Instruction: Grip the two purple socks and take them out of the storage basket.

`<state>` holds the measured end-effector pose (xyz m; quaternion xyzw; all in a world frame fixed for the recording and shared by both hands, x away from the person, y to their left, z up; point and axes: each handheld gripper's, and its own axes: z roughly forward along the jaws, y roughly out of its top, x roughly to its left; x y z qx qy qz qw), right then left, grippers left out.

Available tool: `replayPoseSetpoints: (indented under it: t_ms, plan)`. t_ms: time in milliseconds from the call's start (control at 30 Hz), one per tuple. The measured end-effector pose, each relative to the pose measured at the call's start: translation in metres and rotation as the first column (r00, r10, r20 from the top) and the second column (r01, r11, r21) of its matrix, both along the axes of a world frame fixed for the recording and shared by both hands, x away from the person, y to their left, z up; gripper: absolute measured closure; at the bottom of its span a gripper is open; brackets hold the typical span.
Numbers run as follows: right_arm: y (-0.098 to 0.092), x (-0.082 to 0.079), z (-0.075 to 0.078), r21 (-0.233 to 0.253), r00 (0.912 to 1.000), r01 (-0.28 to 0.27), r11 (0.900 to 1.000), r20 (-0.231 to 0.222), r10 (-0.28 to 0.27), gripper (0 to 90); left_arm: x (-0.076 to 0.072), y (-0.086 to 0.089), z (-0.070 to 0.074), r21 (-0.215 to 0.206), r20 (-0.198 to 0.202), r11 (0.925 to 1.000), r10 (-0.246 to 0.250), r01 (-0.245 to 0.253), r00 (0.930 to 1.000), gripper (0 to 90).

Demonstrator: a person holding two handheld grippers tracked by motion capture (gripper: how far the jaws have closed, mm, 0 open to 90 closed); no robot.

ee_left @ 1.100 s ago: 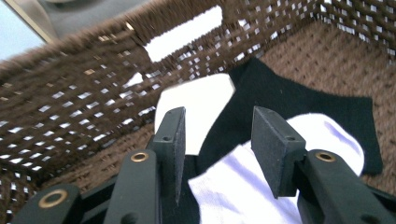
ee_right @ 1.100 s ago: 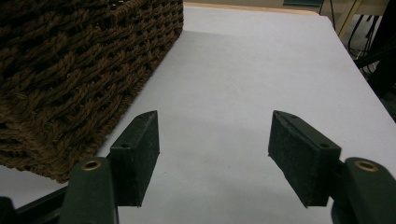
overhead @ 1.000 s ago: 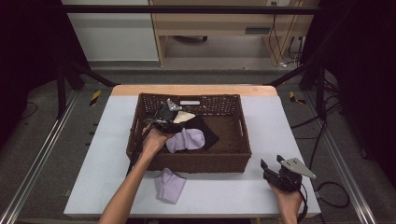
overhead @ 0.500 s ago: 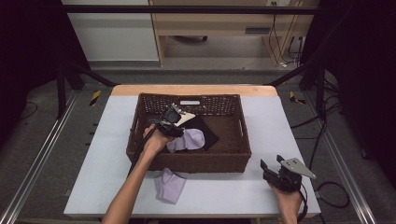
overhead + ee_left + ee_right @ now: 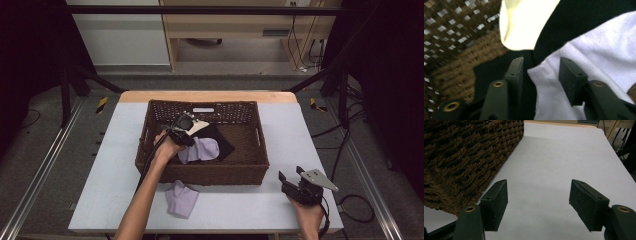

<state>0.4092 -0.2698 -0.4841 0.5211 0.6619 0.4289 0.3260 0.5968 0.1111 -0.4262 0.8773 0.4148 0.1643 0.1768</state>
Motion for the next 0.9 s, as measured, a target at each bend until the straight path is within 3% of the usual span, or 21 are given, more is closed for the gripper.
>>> replayPoseSetpoints:
  t_ms: [133, 267, 367, 600, 700, 767, 833, 900]
  plan:
    - [0.000, 0.001, 0.000, 0.002, 1.0000, 0.000, 1.000, -0.006, 0.000, 31.5, 0.000, -0.002, -0.001, -0.001, -0.049, 0.9998, -0.022, 0.022, 0.9986, 70.3]
    - [0.000, 0.000, 0.000, -0.001, 1.0000, -0.004, 1.000, 0.001, 0.004, 31.6, 0.001, 0.000, 0.000, -0.022, -0.094, 0.9997, -0.007, 0.005, 0.9956, 86.5]
    - [0.000, 0.000, 0.000, 0.002, 1.0000, -0.002, 1.000, -0.001, 0.002, 31.6, 0.000, 0.002, 0.003, -0.044, -0.090, 0.9990, -0.005, 0.001, 0.9959, 88.3]
    - [0.000, 0.000, 0.000, 0.002, 1.0000, -0.003, 1.000, 0.005, 0.003, 32.5, -0.005, 0.007, 0.013, -0.112, -0.013, 0.9937, 0.000, -0.002, 0.9999, 89.2]
    - [0.000, -0.001, 0.000, 0.006, 1.0000, -0.003, 1.000, 0.004, 0.003, 32.5, -0.009, 0.009, 0.018, -0.154, 0.025, 0.9880, -0.006, 0.010, 0.9997, 89.2]
    - [0.000, 0.000, 0.000, 0.005, 1.0000, -0.001, 1.000, 0.004, 0.001, 32.5, -0.013, 0.011, 0.024, -0.191, 0.069, 0.9813, -0.005, 0.018, 0.9976, 89.2]
    - [-0.001, 0.000, 0.000, 0.004, 1.0000, -0.002, 1.000, 0.002, 0.002, 32.6, -0.020, 0.014, 0.029, -0.244, 0.119, 0.9692, -0.004, 0.033, 0.9929, 89.3]
    - [-0.001, 0.000, 0.000, 0.002, 1.0000, -0.001, 1.000, 0.002, 0.001, 32.8, -0.026, 0.014, 0.033, -0.253, 0.175, 0.9649, -0.025, 0.069, 0.9843, 89.3]
